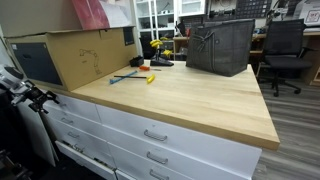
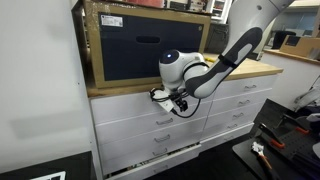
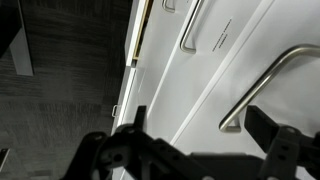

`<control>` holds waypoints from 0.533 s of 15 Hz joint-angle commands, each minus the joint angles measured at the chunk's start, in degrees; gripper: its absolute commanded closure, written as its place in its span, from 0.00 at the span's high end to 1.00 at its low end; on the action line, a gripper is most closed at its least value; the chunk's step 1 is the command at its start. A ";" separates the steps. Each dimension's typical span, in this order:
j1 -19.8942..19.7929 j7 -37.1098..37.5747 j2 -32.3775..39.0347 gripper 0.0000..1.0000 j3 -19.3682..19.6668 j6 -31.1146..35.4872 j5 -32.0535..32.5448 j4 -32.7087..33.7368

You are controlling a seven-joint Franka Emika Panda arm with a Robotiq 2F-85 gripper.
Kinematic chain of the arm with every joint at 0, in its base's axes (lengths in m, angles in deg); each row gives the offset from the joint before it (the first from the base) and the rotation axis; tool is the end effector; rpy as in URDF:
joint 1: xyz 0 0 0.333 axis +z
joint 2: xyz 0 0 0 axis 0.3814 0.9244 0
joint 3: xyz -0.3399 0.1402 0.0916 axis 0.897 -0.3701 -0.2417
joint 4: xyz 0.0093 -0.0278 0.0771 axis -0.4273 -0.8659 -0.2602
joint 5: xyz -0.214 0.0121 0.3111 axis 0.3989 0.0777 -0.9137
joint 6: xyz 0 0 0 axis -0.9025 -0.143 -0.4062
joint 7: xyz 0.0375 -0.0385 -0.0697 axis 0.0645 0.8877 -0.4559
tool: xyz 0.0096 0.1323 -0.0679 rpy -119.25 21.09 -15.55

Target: Open the top left drawer

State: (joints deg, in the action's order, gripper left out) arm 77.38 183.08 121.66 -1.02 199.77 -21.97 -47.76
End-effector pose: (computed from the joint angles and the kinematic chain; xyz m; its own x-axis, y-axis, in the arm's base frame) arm 0.5016 0.4216 0.1175 0.1895 -0.8689 0.4573 -0.9395 -0.2958 -0.1729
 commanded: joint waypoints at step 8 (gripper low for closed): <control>5.63 4.83 5.56 1.00 4.73 -0.13 1.16 6.45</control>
State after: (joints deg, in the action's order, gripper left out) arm 78.97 187.94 125.48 -0.78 199.25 -17.60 -43.57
